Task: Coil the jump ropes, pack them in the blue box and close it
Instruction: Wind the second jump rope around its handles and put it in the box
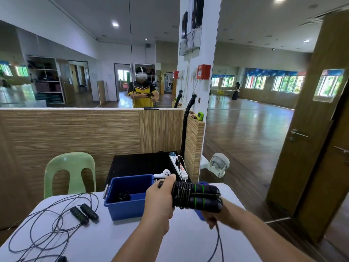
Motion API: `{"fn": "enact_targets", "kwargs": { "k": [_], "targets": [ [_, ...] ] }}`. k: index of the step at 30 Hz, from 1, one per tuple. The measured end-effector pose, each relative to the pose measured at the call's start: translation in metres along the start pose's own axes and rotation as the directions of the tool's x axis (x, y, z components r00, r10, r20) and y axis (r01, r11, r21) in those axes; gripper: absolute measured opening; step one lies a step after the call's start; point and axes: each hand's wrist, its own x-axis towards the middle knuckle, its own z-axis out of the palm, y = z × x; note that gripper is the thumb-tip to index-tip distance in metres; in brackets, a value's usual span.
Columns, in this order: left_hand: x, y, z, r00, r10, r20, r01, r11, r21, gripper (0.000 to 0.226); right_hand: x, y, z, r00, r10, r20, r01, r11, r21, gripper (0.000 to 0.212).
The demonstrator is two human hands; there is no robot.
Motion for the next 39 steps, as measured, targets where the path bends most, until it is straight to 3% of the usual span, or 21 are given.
{"fn": "enact_targets", "kwargs": {
  "k": [2, 7, 11, 15, 21, 30, 39],
  "targets": [
    [0.0, 0.002, 0.0, 1.0, 0.011, 0.013, -0.011, 0.999, 0.031, 0.027, 0.003, -0.015, -0.026, 0.999, 0.013, -0.033, -0.016, 0.993, -0.12, 0.034],
    [0.001, 0.006, -0.001, 0.997, 0.048, 0.058, -0.052, 0.996, 0.073, 0.025, 0.016, -0.048, -0.068, 0.994, -0.079, 0.07, 0.092, 0.974, -0.206, 0.032],
    [0.005, 0.007, 0.0, 0.993, 0.101, 0.054, -0.107, 0.987, 0.117, 0.029, 0.014, -0.083, -0.086, 0.992, -0.096, 0.086, 0.118, 0.946, -0.302, 0.046],
    [0.006, 0.01, 0.0, 0.985, 0.169, 0.037, -0.173, 0.968, 0.18, 0.028, 0.008, -0.111, -0.08, 0.997, -0.07, 0.019, 0.072, 0.934, -0.349, 0.043],
    [0.007, 0.005, -0.006, 0.974, 0.226, -0.021, -0.212, 0.938, 0.273, 0.04, -0.006, -0.126, -0.058, 0.996, 0.038, -0.086, -0.055, 0.976, -0.211, 0.035],
    [0.017, -0.001, -0.011, 0.953, 0.223, -0.205, -0.173, 0.956, 0.237, 0.038, -0.024, -0.115, -0.005, 0.983, 0.01, -0.181, 0.004, 0.997, 0.08, 0.03],
    [0.015, -0.001, -0.006, 0.912, 0.292, -0.289, -0.231, 0.946, 0.229, 0.041, -0.026, -0.09, 0.039, 0.987, 0.12, -0.11, -0.048, 0.859, 0.51, 0.017]
  ]
}}
